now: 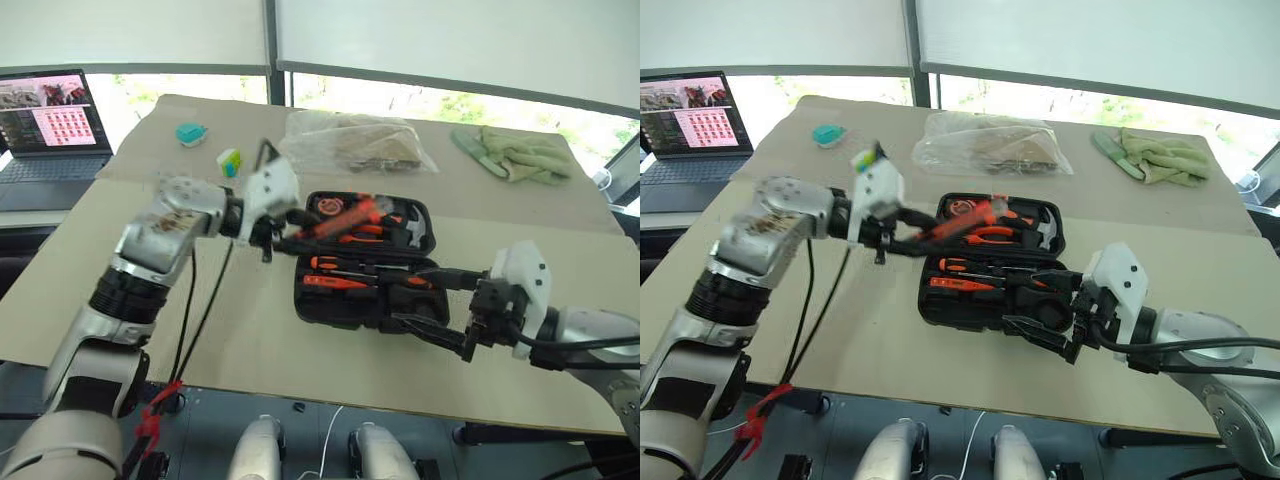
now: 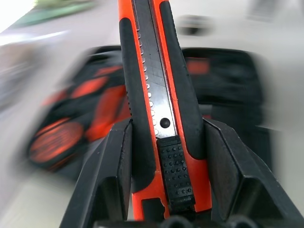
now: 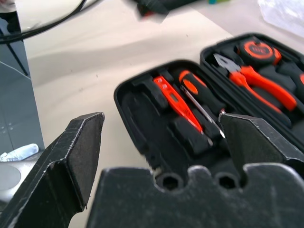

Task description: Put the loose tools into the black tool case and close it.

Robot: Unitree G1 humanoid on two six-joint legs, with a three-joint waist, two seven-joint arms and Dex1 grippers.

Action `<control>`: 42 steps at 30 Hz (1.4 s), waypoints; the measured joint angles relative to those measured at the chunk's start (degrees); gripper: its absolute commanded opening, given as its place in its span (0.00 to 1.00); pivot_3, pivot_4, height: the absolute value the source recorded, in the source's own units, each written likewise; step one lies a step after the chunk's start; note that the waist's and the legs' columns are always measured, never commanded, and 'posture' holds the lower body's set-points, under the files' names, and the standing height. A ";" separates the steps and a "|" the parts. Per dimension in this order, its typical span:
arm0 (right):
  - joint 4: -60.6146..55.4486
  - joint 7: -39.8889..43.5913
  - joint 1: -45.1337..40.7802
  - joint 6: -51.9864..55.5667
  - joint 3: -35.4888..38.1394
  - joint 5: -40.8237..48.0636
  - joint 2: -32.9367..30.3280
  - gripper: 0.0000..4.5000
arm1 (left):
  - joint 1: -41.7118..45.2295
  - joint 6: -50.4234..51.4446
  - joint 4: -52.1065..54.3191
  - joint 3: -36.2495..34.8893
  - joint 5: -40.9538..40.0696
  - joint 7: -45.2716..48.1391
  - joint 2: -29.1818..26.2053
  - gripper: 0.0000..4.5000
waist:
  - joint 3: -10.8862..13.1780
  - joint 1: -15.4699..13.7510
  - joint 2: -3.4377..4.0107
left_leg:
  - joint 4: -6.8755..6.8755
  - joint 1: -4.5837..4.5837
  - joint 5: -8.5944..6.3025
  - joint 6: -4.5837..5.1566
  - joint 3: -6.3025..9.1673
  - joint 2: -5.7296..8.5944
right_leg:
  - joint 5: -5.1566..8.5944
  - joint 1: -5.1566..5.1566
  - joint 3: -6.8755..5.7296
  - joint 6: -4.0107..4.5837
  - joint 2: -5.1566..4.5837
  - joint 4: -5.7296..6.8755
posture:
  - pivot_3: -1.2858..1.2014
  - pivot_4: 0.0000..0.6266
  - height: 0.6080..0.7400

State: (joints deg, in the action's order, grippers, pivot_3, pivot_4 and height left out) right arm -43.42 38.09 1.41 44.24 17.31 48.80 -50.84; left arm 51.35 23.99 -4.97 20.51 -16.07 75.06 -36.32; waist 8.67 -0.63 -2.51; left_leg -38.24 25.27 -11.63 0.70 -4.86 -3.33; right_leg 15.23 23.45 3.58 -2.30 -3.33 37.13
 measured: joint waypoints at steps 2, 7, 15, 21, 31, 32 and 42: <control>-1.15 -0.09 2.44 0.62 2.31 0.92 -0.53 1.00 | 0.45 -1.87 -1.28 4.70 2.91 2.68 2.21 0.39 | 0.00 -0.05 0.01 | -0.01 -0.01 0.00 0.00 0.02 0.02 | 0.01 -0.05 0.00 -0.02 0.00 0.00 | 0.52 0.24 1.00; -4.08 -0.64 7.19 0.98 6.12 1.24 -0.90 1.00 | 0.75 -1.62 -3.95 11.28 8.48 4.40 5.37 0.39 | 0.00 0.21 0.01 | -0.05 0.00 0.00 0.00 0.08 0.04 | 0.01 -0.06 0.01 -0.06 0.01 0.00 | 0.52 0.24 1.00; -7.06 -3.59 10.41 1.02 9.17 4.02 -0.15 1.00 | 2.51 -6.85 -10.18 14.42 16.61 3.18 10.08 0.39 | -0.01 -0.17 0.01 | -0.12 0.00 0.00 0.03 0.25 0.23 | 0.04 -0.18 0.01 -0.19 -0.08 -0.02 | 0.52 0.24 1.00; -7.27 -4.77 10.85 1.02 9.41 4.39 -0.15 1.00 | 2.95 -8.77 -12.73 13.86 18.24 4.04 11.54 0.68 | -0.02 -0.05 0.03 | -0.14 -0.01 -0.01 0.06 0.35 0.28 | 0.04 -0.21 0.04 -0.21 -0.10 -0.01 | 0.52 0.24 1.00; -7.28 -5.28 11.02 0.97 9.15 4.30 -0.15 1.00 | 4.28 -4.11 -10.66 7.41 13.76 7.79 10.57 0.85 | -0.02 0.06 0.03 | -0.16 0.00 -0.03 0.08 0.63 0.29 | 0.06 -0.21 0.05 -0.25 -0.10 0.01 | 0.52 0.24 1.00; -7.25 -5.28 10.96 0.95 9.00 4.25 -0.15 1.00 | 4.72 -4.02 -10.68 6.53 13.61 7.72 10.54 0.78 | -0.02 0.05 0.03 | -0.16 -0.01 -0.03 0.08 0.71 0.29 | 0.06 -0.22 0.04 -0.25 -0.10 0.01 | 0.52 0.24 1.00; -7.11 -5.15 9.35 0.88 7.52 4.03 -0.16 1.00 | 2.61 -8.26 -13.87 5.31 13.61 5.19 14.71 0.01 | -0.02 -0.01 0.04 | -0.21 0.00 -0.03 0.09 0.84 0.34 | 0.06 -0.27 0.04 -0.28 -0.09 0.01 | 0.52 0.24 1.00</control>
State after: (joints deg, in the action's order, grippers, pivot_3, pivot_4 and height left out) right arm -50.54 32.94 10.76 45.11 24.83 52.84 -51.00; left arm 53.96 15.73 -18.84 25.82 -2.46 80.25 -21.61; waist 8.65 -0.63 -2.48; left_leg -38.44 25.27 -11.65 0.79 -4.02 -2.99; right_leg 15.29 23.17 3.62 -2.58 -3.42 37.14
